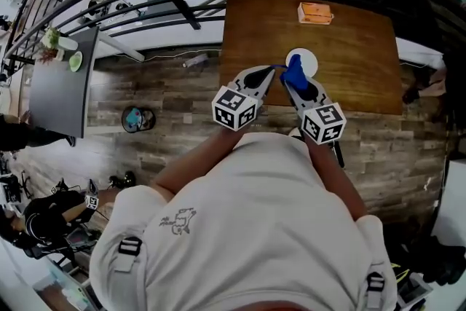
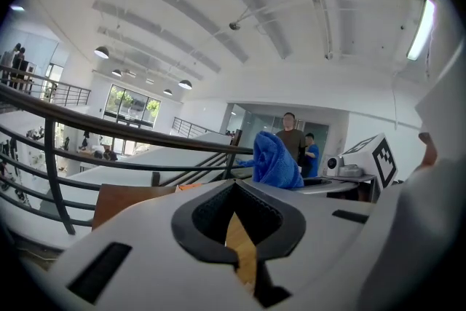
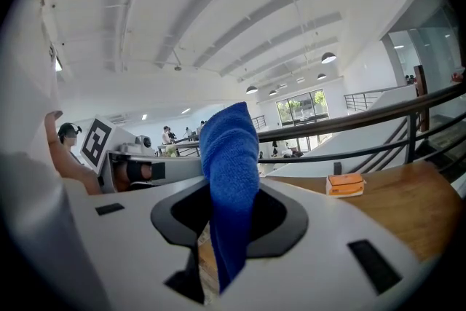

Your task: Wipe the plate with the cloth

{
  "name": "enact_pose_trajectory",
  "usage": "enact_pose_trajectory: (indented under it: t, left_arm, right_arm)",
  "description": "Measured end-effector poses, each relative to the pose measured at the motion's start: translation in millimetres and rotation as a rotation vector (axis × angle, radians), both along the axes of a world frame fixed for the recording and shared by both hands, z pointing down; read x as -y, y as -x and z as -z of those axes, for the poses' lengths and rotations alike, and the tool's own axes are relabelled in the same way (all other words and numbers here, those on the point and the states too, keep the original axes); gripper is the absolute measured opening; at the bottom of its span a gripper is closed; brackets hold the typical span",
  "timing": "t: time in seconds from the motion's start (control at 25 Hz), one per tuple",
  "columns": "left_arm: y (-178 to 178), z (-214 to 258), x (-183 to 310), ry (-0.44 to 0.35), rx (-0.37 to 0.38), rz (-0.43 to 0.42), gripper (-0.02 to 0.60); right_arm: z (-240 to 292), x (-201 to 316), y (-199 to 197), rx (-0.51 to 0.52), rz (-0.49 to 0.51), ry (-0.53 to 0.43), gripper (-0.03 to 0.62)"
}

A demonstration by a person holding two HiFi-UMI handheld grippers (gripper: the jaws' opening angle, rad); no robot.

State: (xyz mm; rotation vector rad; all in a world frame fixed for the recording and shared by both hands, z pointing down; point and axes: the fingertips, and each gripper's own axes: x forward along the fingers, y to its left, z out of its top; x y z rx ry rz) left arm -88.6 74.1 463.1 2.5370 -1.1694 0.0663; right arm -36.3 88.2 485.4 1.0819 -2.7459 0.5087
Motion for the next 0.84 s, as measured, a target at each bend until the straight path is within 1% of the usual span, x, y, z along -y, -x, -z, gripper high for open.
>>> enact_pose_trajectory:
  t: [0.12,0.56,0.72,0.84]
  left_arm:
    - [-2.3,3.1,-11.3,-0.004,0.001,0.001,0.006]
    - [-1.1,-2.2,-47.9,0.023,-0.034,0.021,0.006]
    - [5.8,-5.5,-54.4,0.033,-0.053,0.031,0.006]
    - [5.6,-9.8,-59.8,0.043,-0.06,0.024,0.006]
  right_arm:
    - [6.7,-10.1,-2.9,0.001,-0.007,-0.011,0.121]
    - [-0.4,-48.3,-9.2,-0.006,-0.009,0.017,0.121]
    - [-5.3,-59.0,-8.2,-0.012,-0.014,0.03,0.121]
    - [-11.2,-65.7,-9.2,-0.018,-0.018,0.044,0.121]
